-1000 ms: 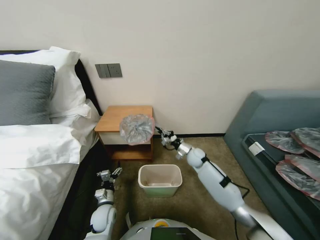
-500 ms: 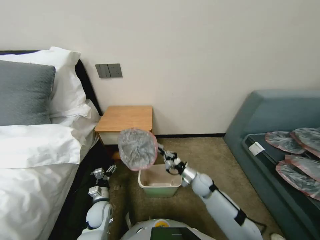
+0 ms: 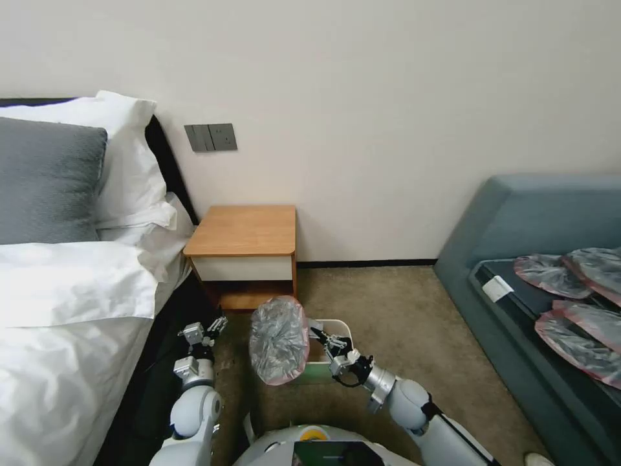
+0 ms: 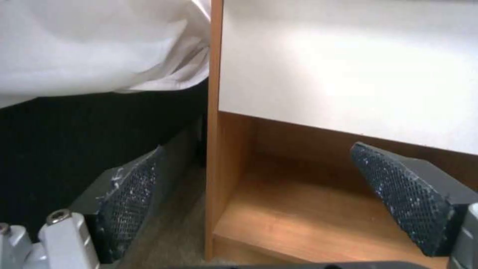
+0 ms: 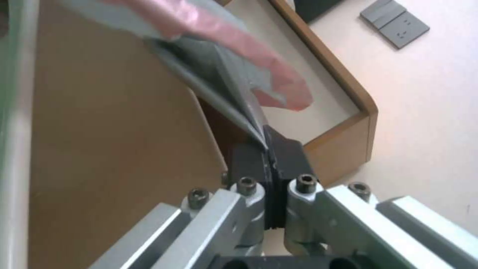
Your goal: Pick up the garbage bag from the table and place it over the trash can.
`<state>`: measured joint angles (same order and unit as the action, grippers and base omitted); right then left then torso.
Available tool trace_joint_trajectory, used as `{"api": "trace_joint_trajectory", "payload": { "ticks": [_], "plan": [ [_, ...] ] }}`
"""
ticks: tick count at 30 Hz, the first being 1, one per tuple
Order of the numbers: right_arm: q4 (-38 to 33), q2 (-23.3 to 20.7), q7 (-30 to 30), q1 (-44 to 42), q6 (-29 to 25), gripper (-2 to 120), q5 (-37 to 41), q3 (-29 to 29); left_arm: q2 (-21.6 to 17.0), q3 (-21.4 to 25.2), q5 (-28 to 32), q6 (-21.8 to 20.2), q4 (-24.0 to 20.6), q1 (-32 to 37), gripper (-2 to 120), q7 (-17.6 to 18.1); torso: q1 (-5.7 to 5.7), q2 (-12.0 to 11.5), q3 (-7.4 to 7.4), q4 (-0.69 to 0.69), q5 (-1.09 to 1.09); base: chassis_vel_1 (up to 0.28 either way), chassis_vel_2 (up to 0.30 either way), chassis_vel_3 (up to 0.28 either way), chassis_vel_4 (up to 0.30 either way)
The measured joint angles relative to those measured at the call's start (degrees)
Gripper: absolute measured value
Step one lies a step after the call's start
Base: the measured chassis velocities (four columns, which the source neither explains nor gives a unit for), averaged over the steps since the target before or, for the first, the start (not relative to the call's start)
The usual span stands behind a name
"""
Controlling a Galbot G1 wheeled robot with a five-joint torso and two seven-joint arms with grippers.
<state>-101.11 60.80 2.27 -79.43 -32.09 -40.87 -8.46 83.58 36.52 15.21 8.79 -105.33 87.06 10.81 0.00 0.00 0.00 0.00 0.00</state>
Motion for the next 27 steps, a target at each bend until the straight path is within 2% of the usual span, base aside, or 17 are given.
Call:
{"api": "trace_joint_trajectory", "payload": {
  "ticks": [11,13,19,20,22,23,26,27],
  "plan": [
    [-1.97,-2.51,-1.69,-0.98,0.73,0,4.65,-0.64,-0.22,-0.54,-0.81,-0.27,0.57,-0.78,96,0.01,0.0,0.0,0.0,0.0,0.0,0.0,0.0,0.0,0.0],
    [-2.23,-2.93,-1.94,-1.18,0.9,4,5.68,-0.64,-0.21,-0.66,-1.01,-0.29,0.79,-0.98,96,0.02,0.0,0.0,0.0,0.0,0.0,0.0,0.0,0.0,0.0],
    [-3.02,-4.59,-2.97,-1.54,1.17,28,8.67,-0.34,-0.16,-1.18,-1.44,-0.86,2.32,-2.58,96,0.11,0.01,0.0,0.0,0.0,0.0,0.0,0.0,0.0,0.0],
    [-3.02,-4.59,-2.97,-1.54,1.17,28,8.67,-0.34,-0.16,-1.18,-1.44,-0.86,2.32,-2.58,96,0.11,0.01,0.0,0.0,0.0,0.0,0.0,0.0,0.0,0.0],
    [-3.04,-5.36,-3.74,-1.48,1.17,40,10.31,-0.18,-0.17,-1.38,-1.5,-0.98,2.86,-2.86,96,0.11,0.01,0.0,0.01,0.0,0.0,0.0,0.0,0.0,0.0],
    [-3.04,-5.36,-3.74,-1.48,1.17,40,10.31,-0.18,-0.17,-1.38,-1.5,-0.98,2.86,-2.86,96,0.11,0.01,0.0,0.01,0.0,0.0,0.0,0.0,0.0,0.0],
    [-3.55,-7.47,-4.99,-1.63,1.75,54,13.83,-0.09,-0.14,-1.8,-1.77,-1.0,3.87,-3.17,96,0.07,0.0,0.0,0.0,0.0,0.0,0.0,0.0,0.0,0.0],
    [-3.55,-7.47,-4.99,-1.63,1.75,54,13.83,-0.09,-0.14,-1.8,-1.77,-1.0,3.87,-3.17,96,0.07,0.0,0.0,0.0,0.0,0.0,0.0,0.0,0.0,0.0]
  ]
}}
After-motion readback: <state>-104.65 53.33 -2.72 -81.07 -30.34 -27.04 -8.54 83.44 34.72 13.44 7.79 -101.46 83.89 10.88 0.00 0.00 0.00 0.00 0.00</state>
